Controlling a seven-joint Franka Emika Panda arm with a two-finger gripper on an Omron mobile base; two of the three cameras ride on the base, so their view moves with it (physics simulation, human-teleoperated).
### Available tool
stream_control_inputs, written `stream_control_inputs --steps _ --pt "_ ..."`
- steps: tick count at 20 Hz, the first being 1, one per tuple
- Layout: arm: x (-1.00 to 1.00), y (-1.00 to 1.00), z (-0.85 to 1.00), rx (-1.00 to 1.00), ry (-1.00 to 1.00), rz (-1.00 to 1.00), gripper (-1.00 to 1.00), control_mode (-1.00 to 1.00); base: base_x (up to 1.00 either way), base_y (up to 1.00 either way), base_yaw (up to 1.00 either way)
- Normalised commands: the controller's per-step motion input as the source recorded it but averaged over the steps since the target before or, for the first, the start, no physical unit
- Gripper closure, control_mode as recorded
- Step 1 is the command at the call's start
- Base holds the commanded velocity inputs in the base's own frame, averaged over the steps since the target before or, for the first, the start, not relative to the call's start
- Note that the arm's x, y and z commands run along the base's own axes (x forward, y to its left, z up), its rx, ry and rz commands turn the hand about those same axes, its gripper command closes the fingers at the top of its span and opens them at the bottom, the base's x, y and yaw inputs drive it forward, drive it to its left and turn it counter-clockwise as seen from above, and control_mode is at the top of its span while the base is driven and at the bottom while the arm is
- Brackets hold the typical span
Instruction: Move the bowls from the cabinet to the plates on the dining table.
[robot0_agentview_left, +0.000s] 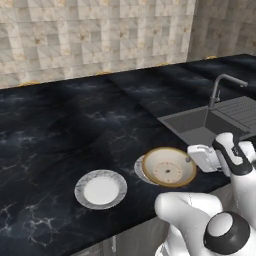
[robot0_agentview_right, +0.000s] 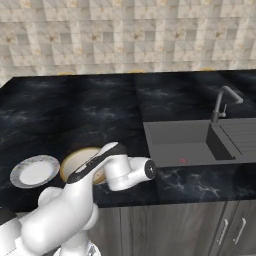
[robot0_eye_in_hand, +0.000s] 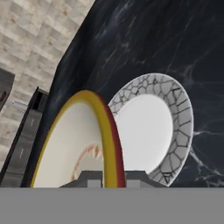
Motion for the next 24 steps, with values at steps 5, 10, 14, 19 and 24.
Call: stream_control_inputs --steps 5,10,14,19,24 --pt "0.29 0.0 -0.24 0.0 0.0 -0.05 1.0 -1.0 0.0 0.0 0.0" --pt "0.27 0.0 -0.24 0.0 0.0 -0.06 1.0 -1.0 0.0 0.0 0.0" --pt "0.21 0.0 -0.26 0.0 0.0 -0.05 1.0 -1.0 0.0 0.0 0.0" --pt "0.21 0.0 -0.24 0.0 0.0 -0.05 1.0 -1.0 0.0 0.0 0.0" --pt "0.28 -0.01 -0.21 0.0 0.0 -0.06 1.0 -1.0 0.0 0.0 0.0"
